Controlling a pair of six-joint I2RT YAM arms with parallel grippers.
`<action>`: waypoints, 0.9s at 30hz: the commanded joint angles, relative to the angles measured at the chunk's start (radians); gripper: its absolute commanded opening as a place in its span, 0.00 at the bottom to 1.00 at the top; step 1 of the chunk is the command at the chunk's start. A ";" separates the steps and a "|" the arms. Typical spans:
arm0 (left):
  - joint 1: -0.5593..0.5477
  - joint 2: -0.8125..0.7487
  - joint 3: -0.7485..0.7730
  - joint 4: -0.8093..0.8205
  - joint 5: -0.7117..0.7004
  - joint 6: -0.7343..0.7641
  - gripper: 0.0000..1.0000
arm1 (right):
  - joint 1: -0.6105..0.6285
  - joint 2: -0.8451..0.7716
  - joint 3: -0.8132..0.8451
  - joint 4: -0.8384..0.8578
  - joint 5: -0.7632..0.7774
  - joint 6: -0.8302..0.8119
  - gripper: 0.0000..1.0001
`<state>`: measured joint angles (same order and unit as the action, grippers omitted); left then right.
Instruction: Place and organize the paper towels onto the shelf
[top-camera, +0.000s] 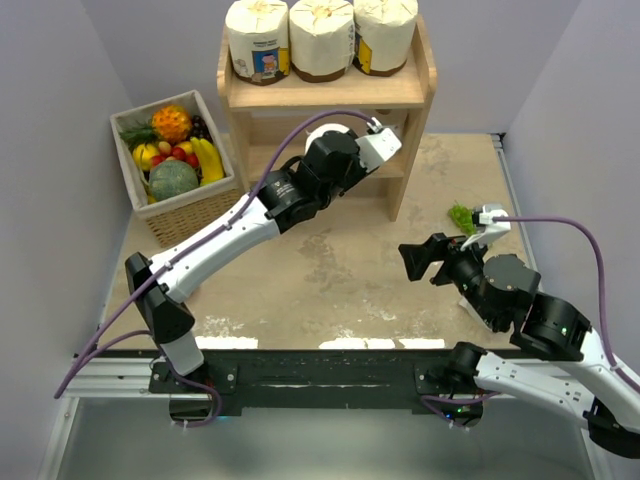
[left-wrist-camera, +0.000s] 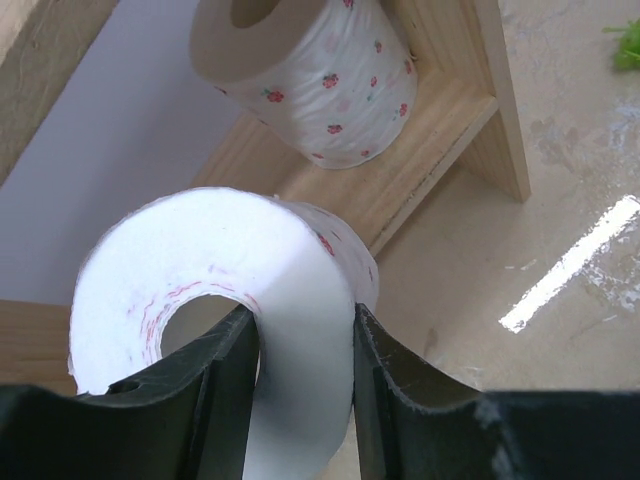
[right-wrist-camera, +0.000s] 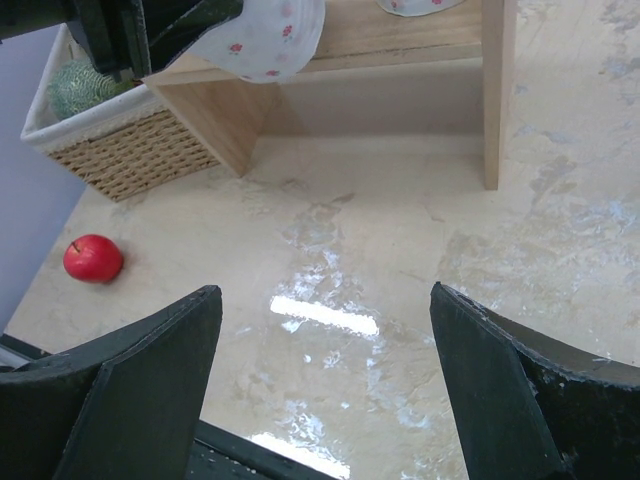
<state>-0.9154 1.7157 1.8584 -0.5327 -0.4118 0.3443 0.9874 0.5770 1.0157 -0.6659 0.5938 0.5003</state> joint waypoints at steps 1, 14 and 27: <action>0.013 0.013 0.030 0.131 -0.058 0.087 0.40 | 0.003 0.020 0.044 0.028 0.028 -0.011 0.89; 0.052 0.113 -0.011 0.307 -0.113 0.223 0.50 | 0.002 0.012 0.040 0.029 0.031 -0.017 0.89; 0.053 0.093 -0.021 0.343 -0.144 0.220 0.70 | 0.002 0.030 0.014 0.054 0.012 -0.016 0.90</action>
<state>-0.8635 1.8420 1.8359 -0.2401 -0.5426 0.5701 0.9874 0.5938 1.0237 -0.6640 0.5930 0.4889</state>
